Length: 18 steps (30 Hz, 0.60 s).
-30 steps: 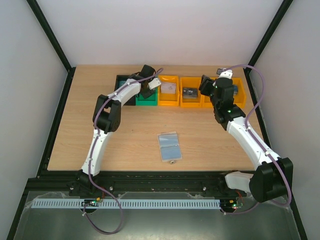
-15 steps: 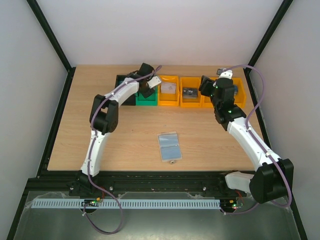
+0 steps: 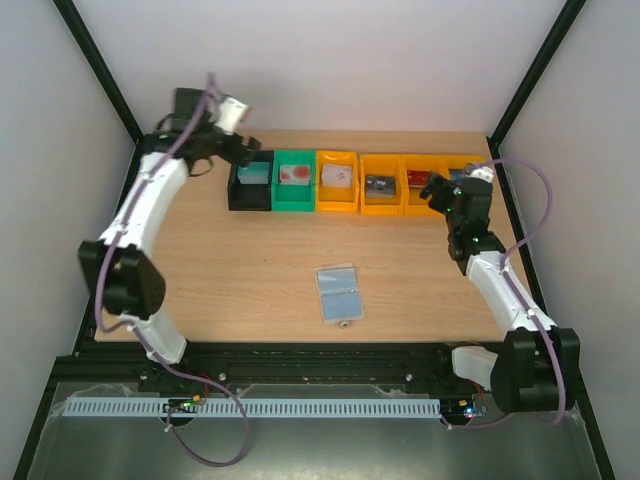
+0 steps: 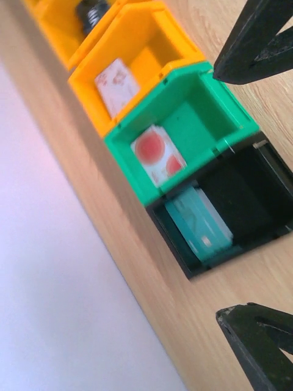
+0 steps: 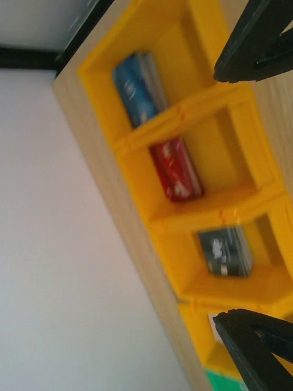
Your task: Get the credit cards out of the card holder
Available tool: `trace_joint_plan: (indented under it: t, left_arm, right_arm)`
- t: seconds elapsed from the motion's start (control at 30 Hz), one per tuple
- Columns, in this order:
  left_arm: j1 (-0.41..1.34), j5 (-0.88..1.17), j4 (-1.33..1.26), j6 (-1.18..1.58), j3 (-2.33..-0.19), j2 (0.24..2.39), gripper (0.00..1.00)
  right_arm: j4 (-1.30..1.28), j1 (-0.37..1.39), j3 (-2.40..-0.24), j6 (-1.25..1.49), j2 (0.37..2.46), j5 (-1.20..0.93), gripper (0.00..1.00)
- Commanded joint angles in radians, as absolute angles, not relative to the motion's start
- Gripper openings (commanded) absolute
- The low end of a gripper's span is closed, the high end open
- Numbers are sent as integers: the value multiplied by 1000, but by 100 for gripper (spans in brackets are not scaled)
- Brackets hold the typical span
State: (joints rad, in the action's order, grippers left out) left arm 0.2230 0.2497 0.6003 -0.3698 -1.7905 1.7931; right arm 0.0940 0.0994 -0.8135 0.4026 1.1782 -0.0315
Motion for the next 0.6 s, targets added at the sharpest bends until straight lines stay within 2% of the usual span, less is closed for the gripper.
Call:
trace_joint_plan:
  t: [0.0,0.17,0.27,0.37,0.57]
  left_arm:
    - [35,400,418,-125,-1556,1631,99]
    - [-89,250,-33,40,-1048,1419,99]
    - [-89,42,-339,84,-777,1317,99]
    - [-90,-43,-517,90,-621,1297,99]
    - [-101,-56,-784,114,-401,1320,99]
  right_arm:
    - [283,-35,-666,473,1135,-121,99]
    - [541,-95,-459,444,1080,16,99]
    - [747,-95,-324,354,1075,77,99]
    - [895,-95,-237,304,1121,90,99]
    - [1174,-95,-144,263,1281,-1,99]
